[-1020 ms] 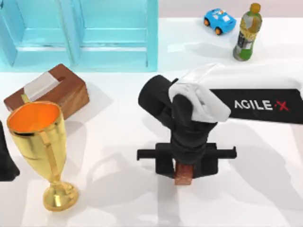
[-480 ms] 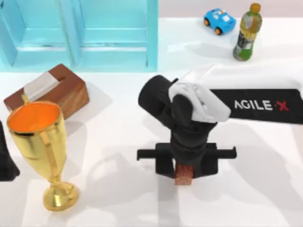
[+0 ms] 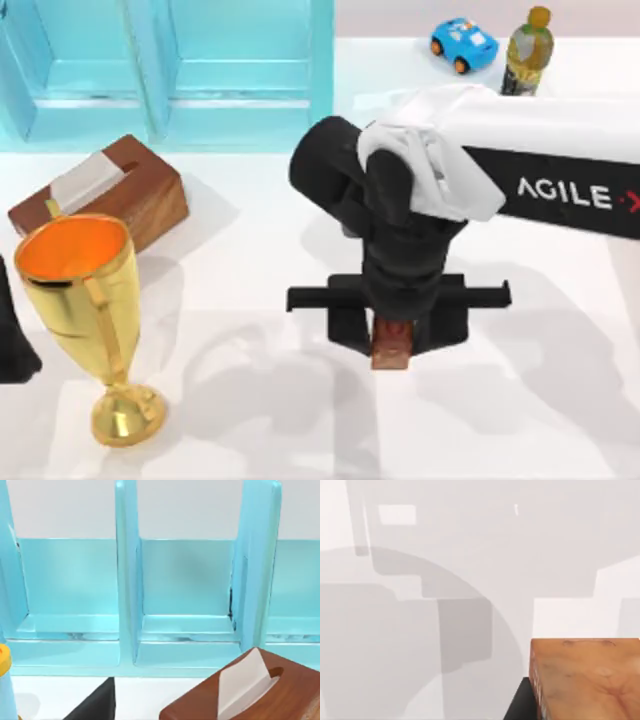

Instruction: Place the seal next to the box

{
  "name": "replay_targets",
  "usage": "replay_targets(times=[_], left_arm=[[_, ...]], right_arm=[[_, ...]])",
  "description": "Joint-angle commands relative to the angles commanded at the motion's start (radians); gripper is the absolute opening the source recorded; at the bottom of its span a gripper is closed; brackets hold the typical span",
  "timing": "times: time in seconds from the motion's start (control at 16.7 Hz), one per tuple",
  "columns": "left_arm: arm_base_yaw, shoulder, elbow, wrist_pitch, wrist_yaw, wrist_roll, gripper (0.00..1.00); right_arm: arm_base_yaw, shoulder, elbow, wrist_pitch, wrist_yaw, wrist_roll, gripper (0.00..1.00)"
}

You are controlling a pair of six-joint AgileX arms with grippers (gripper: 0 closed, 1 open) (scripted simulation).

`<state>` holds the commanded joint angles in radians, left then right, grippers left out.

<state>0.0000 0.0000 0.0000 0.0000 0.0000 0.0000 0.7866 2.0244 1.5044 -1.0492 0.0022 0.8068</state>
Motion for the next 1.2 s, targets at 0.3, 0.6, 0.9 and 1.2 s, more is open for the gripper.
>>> replay_targets(times=[0.3,0.6,0.9,1.2], left_arm=[[0.000,0.000,0.000,0.000,0.000,0.000,1.00],[0.000,0.000,0.000,0.000,0.000,0.000,1.00],[0.000,0.000,0.000,0.000,0.000,0.000,1.00],[0.000,0.000,0.000,0.000,0.000,0.000,1.00]], right_arm=[[0.001,-0.001,0.005,-0.010,-0.001,0.001,0.00],[-0.113,-0.024,0.035,-0.066,-0.001,-0.112,0.00],[-0.416,-0.091,0.092,-0.196,-0.002,-0.417,0.00],[-0.669,-0.161,0.139,-0.304,-0.001,-0.675,0.00]])
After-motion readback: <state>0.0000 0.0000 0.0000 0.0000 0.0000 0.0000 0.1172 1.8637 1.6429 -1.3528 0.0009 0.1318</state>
